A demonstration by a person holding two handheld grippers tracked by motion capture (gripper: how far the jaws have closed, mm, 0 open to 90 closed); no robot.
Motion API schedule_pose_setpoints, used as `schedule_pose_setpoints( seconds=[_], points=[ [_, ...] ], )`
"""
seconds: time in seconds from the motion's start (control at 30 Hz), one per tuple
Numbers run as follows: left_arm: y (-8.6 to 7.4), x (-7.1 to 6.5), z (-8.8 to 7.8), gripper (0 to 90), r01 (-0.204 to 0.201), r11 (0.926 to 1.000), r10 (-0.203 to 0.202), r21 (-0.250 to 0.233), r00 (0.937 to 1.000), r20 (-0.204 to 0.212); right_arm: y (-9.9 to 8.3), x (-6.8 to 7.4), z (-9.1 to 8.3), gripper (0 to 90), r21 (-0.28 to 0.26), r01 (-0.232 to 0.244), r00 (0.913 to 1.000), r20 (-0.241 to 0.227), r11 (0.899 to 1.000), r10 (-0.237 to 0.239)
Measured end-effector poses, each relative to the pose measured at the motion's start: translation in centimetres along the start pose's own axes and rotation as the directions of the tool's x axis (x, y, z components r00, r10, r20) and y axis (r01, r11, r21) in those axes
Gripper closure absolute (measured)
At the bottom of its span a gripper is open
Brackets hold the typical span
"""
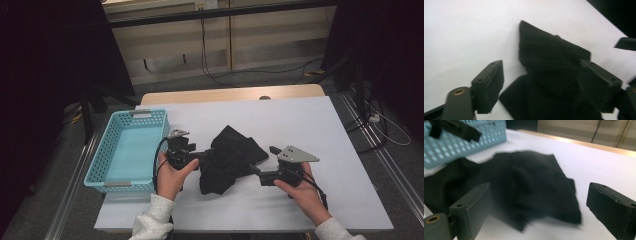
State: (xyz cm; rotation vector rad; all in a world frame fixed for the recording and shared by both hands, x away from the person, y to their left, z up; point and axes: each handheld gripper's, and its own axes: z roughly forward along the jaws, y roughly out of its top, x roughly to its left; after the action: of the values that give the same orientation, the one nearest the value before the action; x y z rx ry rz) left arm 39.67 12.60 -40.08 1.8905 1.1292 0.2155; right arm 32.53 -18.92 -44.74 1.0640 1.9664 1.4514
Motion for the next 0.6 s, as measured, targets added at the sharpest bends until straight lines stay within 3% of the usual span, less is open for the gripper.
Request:
schedule_pose_setpoints(
  seconds=[0.13,0.17,0.33,0.37,0.4,0.5,0.53,0.6],
  points=[
    [-0.2,0.5,-0.6,17.9,-0.005,0.9999,0.005,-0.013,0.9995,-0.030,0.5,0.8,1.5,10.9,0.034,-0.012,0.9993,-0.036,0.999,0.013],
    [-0.4,0.7,-0.7,15.8,-0.002,0.9999,0.002,-0.010,0.9996,-0.030,0.6,1.3,2.5,15.1,0.064,0.000,0.9985,-0.055,0.998,0.004],
    [-0.7,0.8,-0.7,15.2,-0.008,1.0000,0.007,-0.004,0.9994,-0.035,0.8,2.1,4.2,27.6,0.100,-0.006,0.9944,-0.105,0.995,0.016],
    [-0.7,0.8,-0.7,15.2,-0.008,1.0000,0.008,0.000,0.9994,-0.034,0.8,2.4,4.9,38.5,0.114,0.004,0.9940,-0.109,0.993,0.008],
    [-0.8,0.9,-0.6,15.2,-0.004,1.0000,0.004,0.003,0.9995,-0.032,0.8,2.4,4.9,38.5,0.114,0.004,0.9940,-0.109,0.993,0.008],
    [-0.8,0.9,-0.6,15.5,0.007,0.9999,-0.007,0.008,0.9998,-0.020,0.8,2.8,5.5,65.1,0.139,0.004,0.9896,-0.143,0.990,0.016],
    [-0.8,0.8,-0.6,15.6,0.003,1.0000,-0.003,0.009,0.9998,-0.022,0.8,2.8,5.4,78.7,0.150,-0.001,0.9894,-0.144,0.989,0.023],
    [-0.8,0.7,-0.5,15.6,0.003,1.0000,-0.003,0.005,0.9998,-0.018,0.8,2.8,5.4,81.9,0.151,-0.009,0.9891,-0.144,0.989,0.031]
  ],
)
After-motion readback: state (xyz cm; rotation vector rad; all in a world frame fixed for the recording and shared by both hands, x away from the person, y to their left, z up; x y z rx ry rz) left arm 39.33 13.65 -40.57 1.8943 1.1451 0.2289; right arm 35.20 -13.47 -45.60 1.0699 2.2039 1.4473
